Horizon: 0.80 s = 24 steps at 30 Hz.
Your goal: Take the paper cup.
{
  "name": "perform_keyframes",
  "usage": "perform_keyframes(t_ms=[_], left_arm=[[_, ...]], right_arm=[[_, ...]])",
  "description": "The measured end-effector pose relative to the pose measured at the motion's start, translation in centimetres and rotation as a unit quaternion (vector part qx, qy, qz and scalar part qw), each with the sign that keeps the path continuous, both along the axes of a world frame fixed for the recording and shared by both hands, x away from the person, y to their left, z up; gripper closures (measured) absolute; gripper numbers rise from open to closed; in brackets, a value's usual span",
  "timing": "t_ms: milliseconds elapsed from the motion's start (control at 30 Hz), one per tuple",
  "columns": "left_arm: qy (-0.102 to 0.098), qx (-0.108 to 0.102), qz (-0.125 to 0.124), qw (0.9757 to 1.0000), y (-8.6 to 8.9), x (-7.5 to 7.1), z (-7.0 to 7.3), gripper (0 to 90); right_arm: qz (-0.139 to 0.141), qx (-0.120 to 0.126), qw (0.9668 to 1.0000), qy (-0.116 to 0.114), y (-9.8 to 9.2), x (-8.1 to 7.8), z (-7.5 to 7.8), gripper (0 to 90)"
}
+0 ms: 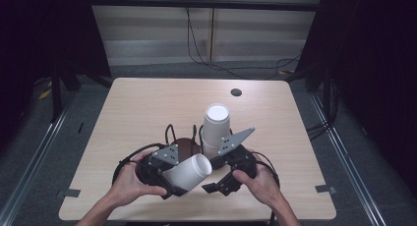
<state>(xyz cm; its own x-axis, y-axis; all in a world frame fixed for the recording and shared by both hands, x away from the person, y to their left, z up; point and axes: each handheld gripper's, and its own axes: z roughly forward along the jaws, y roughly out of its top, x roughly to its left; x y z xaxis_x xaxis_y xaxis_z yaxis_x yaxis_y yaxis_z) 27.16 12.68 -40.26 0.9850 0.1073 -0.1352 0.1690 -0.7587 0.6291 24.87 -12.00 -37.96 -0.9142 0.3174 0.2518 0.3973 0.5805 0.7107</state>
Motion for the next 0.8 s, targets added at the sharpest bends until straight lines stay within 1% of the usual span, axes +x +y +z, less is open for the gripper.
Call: perform_keyframes(t_ms=[33,67,100,133,167,200,267,367,400,433,467,500,533,567,600,667,700,733,767,800], left_arm=[[0.000,0.002,0.003,1.0000,-0.1,0.0,0.0,19.4],[0.001,0.004,0.002,1.0000,-0.1,0.0,-0.1,19.4],[0.001,0.006,0.002,1.0000,-0.2,-0.1,-0.1,19.4],[-0.002,0.014,0.000,0.9999,-0.3,-0.2,-0.1,19.4],[-0.002,0.014,0.000,0.9999,-0.3,-0.2,-0.1,19.4],[-0.003,0.017,0.000,0.9999,-0.3,-0.2,0.0,19.4],[-0.008,0.027,0.002,0.9996,-0.3,-0.2,0.1,19.6],[-0.012,0.030,0.004,0.9995,-0.3,-0.1,0.3,19.6],[-0.011,0.030,0.009,0.9995,-0.3,-0.1,0.3,19.6],[-0.015,0.036,0.011,0.9992,-0.4,0.0,0.3,19.6],[-0.014,0.040,0.011,0.9990,-0.4,0.0,0.3,19.5],[-0.014,0.040,0.011,0.9990,-0.4,0.0,0.3,19.6],[-0.016,0.050,0.005,0.9986,-0.5,0.0,0.3,19.6],[-0.019,0.061,0.004,0.9979,-0.6,0.0,0.3,19.5],[-0.022,0.068,0.001,0.9975,-0.8,-0.1,0.3,19.5],[-0.021,0.064,-0.004,0.9977,-0.9,-0.2,0.3,19.5],[-0.021,0.068,-0.005,0.9974,-1.0,-0.3,0.3,19.5],[-0.024,0.085,-0.012,0.9960,-1.3,-0.5,-0.1,19.5],[-0.026,0.088,-0.014,0.9957,-1.4,-0.6,-0.2,19.5],[-0.026,0.088,-0.014,0.9957,-1.4,-0.6,-0.2,19.5]], right_arm=[[0.000,0.000,1.0000,0.000,0.0,0.0,0.0,14.9],[0.004,-0.007,1.0000,-0.004,0.1,0.0,-0.1,15.0],[0.007,-0.016,0.9999,-0.001,0.2,0.0,-0.1,15.3],[0.014,-0.036,0.9992,-0.003,0.4,0.0,-0.3,15.9],[0.014,-0.036,0.9992,-0.003,0.4,0.0,-0.3,15.9],[0.016,-0.042,0.9990,-0.006,0.4,0.0,-0.4,15.9],[0.022,-0.055,0.9982,-0.010,0.3,0.0,-0.6,15.9],[0.025,-0.058,0.9979,-0.013,0.3,0.0,-0.7,15.9],[0.035,-0.058,0.9976,-0.010,0.4,0.0,-0.9,15.8],[0.042,-0.065,0.9970,-0.001,0.6,0.1,-1.1,15.9],[0.049,-0.076,0.9959,0.006,0.7,0.1,-1.2,15.9],[0.049,-0.076,0.9959,0.006,0.7,0.1,-1.2,15.9],[0.051,-0.084,0.9951,0.010,0.8,0.2,-1.3,15.9],[0.053,-0.091,0.9943,0.014,1.0,0.3,-1.4,15.9],[0.053,-0.091,0.9943,0.014,1.0,0.3,-1.4,15.9],[0.053,-0.098,0.9933,0.029,1.1,0.4,-1.5,15.8],[0.054,-0.099,0.9928,0.040,1.2,0.6,-1.8,16.0],[0.056,-0.103,0.9919,0.048,1.2,0.7,-2.0,17.3],[0.058,-0.111,0.9907,0.053,1.2,0.8,-2.1,17.5],[0.054,-0.115,0.9906,0.050,1.2,0.8,-2.1,17.6]])
